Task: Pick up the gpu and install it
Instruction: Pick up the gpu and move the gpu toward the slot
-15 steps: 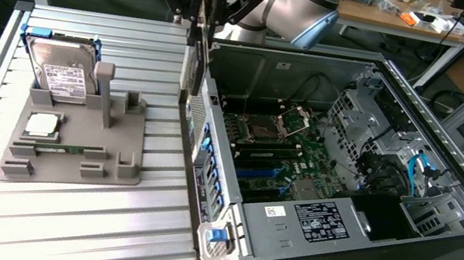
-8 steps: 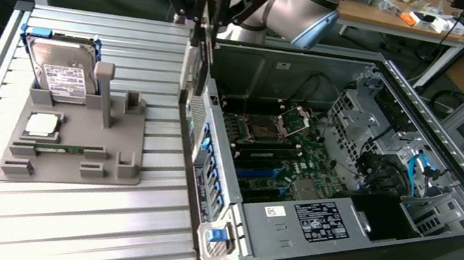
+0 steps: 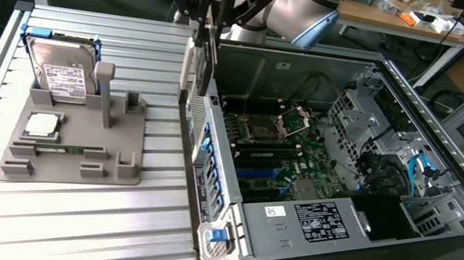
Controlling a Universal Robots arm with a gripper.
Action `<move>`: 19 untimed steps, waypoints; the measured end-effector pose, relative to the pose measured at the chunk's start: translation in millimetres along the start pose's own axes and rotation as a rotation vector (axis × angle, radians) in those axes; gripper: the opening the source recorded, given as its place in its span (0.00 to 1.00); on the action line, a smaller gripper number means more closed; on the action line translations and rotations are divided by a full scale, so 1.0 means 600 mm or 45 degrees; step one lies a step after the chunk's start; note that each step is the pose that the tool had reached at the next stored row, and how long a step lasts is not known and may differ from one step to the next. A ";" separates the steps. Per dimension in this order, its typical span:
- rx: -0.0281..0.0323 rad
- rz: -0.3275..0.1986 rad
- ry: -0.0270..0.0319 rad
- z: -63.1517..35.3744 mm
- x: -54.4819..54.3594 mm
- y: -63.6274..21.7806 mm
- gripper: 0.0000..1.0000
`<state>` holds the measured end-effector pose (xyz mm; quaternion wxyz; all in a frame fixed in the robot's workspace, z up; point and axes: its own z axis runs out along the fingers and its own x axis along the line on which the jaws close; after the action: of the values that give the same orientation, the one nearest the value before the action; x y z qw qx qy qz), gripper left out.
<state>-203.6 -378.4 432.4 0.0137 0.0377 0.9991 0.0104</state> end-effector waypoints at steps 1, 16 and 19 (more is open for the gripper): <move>0.0000 0.000 0.0000 0.000 -0.001 0.000 0.27; 0.0000 0.000 0.0001 0.001 -0.023 0.001 0.27; 0.0000 0.000 0.0000 0.001 -0.029 0.001 0.27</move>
<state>-186.3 -378.9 432.3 0.0137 0.0377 0.9991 0.0104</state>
